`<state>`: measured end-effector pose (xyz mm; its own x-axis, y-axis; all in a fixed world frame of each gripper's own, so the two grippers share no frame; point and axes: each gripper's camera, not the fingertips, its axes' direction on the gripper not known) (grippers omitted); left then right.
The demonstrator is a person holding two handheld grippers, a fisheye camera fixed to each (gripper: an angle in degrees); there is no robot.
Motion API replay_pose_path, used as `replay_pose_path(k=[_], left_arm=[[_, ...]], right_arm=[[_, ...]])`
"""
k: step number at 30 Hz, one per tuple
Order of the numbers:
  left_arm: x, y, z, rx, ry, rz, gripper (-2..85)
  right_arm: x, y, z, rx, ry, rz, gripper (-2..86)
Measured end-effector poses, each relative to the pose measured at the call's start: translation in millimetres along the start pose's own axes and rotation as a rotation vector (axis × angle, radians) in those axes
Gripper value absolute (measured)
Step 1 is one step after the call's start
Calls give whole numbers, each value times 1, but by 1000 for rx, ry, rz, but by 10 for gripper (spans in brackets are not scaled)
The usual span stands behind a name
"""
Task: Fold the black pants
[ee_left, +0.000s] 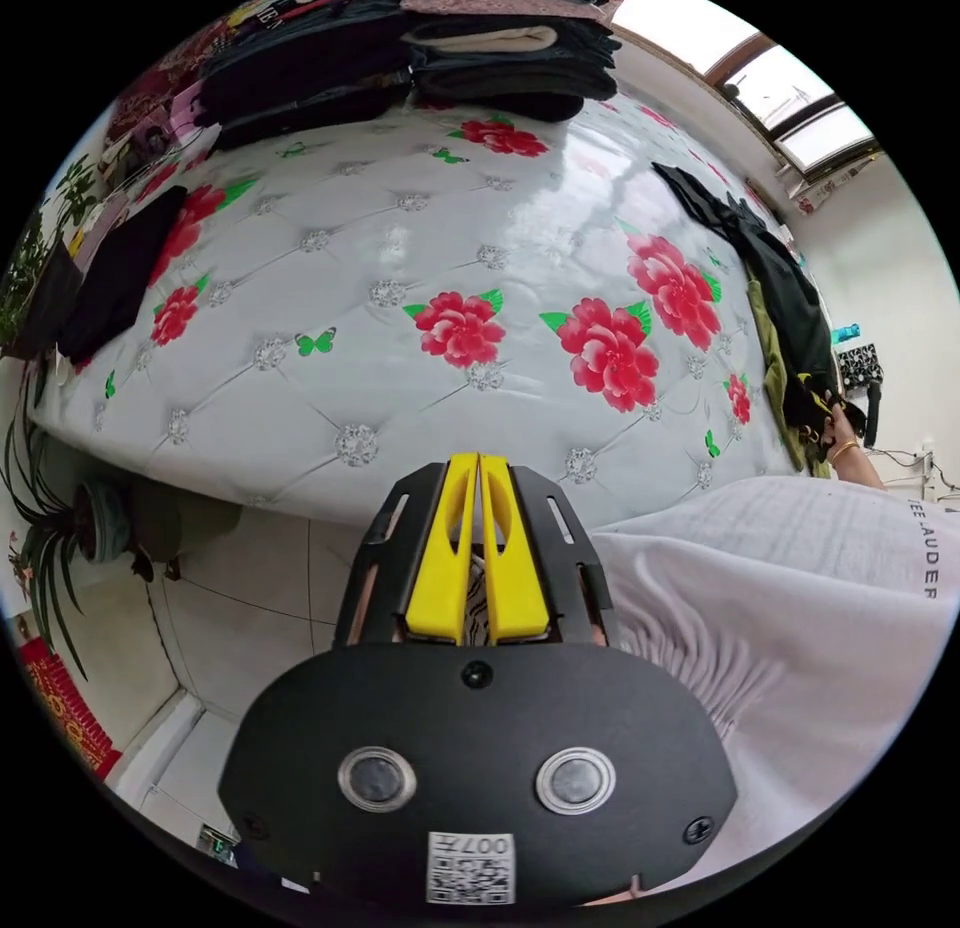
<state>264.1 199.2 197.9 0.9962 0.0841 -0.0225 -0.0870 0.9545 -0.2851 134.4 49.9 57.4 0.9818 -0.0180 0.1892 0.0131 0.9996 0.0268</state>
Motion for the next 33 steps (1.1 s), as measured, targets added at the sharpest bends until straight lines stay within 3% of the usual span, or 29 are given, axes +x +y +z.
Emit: replay_pose_path(k=[4,10,13,17,22,24,27,33], left_arm=[[-2,-8,-5,28,27,39,-10],[-6,-18,-16,70,77,112,-10],[-17,-20,-25,103,124,110,-10],[-44,-19,-41,160,179,58,-9],[-98,-6,-63,238,195,-132,-8],[-140,13,-72,220,113,-319,-5],[-183,45,-84,254,137,-437,17],[-192,63,-86,218,181,-386,75]], right_arm=[[-26,2,-46,134,-81,-140,7],[-87,14,-111,302,-490,-348,-1],[-179,22,-101,211,-494,-602,-1],[-312,43,-60,7,-910,-876,-1],[-451,93,-25,-189,-1069,-1187,3],[-465,92,-14,-225,-1073,-1193,10],[-442,75,16,-215,-975,-1094,18],[-281,40,79,-165,-614,-574,31]])
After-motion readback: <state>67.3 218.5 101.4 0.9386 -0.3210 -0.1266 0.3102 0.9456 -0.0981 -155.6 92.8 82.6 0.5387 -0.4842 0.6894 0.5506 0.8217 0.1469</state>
